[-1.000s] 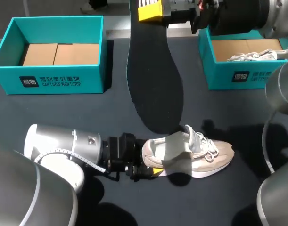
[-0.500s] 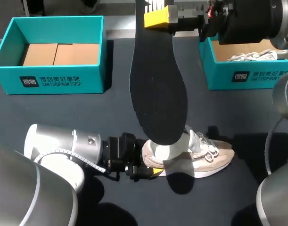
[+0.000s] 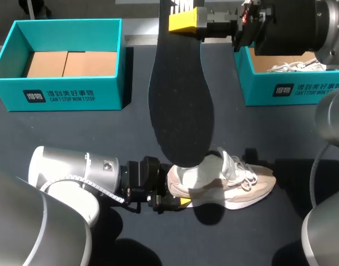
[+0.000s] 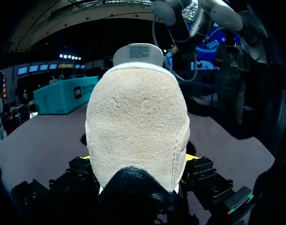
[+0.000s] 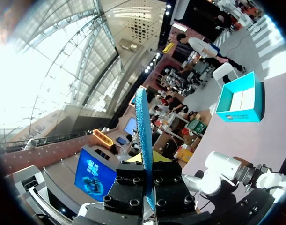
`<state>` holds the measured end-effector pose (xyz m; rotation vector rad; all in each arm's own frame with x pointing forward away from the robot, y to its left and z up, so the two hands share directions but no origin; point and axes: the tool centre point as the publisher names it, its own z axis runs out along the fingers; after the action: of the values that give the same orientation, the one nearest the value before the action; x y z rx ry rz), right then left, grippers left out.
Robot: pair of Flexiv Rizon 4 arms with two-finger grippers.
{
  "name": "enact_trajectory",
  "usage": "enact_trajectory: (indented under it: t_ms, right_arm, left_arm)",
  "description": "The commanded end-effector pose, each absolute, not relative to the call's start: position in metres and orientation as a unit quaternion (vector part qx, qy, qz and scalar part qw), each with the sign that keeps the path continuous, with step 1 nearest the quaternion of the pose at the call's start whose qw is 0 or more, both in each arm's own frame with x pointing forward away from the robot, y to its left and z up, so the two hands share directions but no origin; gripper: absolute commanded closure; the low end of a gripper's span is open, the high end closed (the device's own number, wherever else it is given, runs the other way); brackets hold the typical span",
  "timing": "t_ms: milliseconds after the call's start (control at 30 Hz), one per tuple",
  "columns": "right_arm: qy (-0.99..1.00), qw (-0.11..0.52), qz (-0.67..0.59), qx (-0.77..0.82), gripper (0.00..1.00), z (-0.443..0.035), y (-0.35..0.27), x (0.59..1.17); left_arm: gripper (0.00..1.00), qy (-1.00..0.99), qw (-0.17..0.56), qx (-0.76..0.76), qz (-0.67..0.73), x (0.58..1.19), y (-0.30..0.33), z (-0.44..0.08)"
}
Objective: Take the shoe out of the shoebox, open the shoe tongue, remove and reinsert the insole, then place the shoe into the shoebox
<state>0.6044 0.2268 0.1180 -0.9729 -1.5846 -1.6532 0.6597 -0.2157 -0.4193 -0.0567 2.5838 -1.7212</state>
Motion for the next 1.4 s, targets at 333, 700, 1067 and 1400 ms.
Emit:
enact_trajectory:
  t_ms: [333, 700, 1067, 1400]
  right_arm:
    - [-0.608, 0.315, -0.632, -0.362, 1.0, 0.109, 0.235, 0.615]
    - [-0.613, 0.309, -0.632, -0.359, 1.0, 0.108, 0.235, 0.617]
    - [-0.613, 0.309, -0.632, -0.359, 1.0, 0.108, 0.235, 0.617]
    - [-0.613, 0.309, -0.632, -0.359, 1.0, 0.108, 0.235, 0.617]
  left_arm:
    - [1.0, 0.832, 0.019, -0.019, -0.553, 0.659, -0.217, -0.42]
    - [1.0, 0.832, 0.019, -0.019, -0.553, 0.659, -0.217, -0.42]
    - [0.0, 0.838, 0.011, -0.013, -0.545, 0.653, -0.216, -0.41]
    - [0.0, 0.867, 0.002, -0.037, -0.498, 0.643, -0.204, -0.394]
